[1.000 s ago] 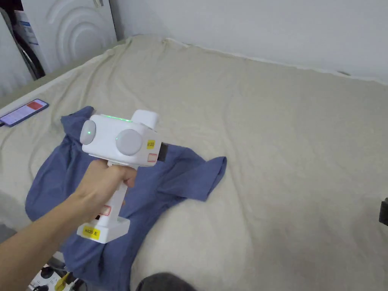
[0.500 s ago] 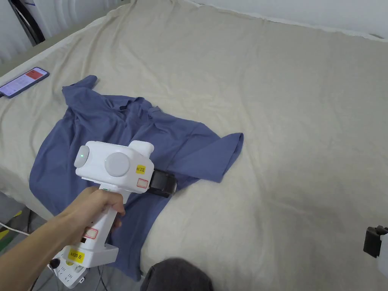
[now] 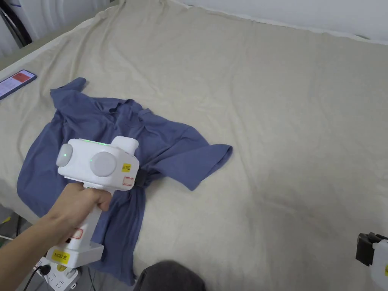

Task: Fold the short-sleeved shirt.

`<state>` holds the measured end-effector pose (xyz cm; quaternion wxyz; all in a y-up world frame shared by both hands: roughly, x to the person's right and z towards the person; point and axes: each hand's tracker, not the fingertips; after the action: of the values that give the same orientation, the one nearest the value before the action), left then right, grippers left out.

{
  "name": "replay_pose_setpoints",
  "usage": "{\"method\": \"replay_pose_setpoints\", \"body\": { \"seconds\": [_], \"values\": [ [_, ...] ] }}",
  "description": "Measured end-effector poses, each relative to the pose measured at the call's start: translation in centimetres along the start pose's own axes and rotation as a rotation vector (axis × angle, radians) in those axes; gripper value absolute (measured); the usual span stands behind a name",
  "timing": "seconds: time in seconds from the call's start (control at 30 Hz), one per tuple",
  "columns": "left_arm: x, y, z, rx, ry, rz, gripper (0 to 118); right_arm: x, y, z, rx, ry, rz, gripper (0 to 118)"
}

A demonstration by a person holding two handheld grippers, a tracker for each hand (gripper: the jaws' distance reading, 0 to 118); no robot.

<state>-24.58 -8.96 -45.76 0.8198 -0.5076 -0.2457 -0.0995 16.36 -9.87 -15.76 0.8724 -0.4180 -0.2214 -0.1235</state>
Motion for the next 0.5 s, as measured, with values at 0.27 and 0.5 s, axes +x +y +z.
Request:
{"method": "replay_pose_setpoints", "body": {
  "seconds": [0.27, 0.5],
  "values": [
    [2.5, 2.4, 2.7, 0.04, -0.099, 0.08, 2, 1.7, -0.6, 3.2, 0.062, 0.008, -0.096, 0],
    [13.2, 9.0, 3.8, 0.1, -0.012, -0.125, 2, 3.6, -1.2, 6.6, 0.14, -0.009, -0.144, 0]
  ]
}}
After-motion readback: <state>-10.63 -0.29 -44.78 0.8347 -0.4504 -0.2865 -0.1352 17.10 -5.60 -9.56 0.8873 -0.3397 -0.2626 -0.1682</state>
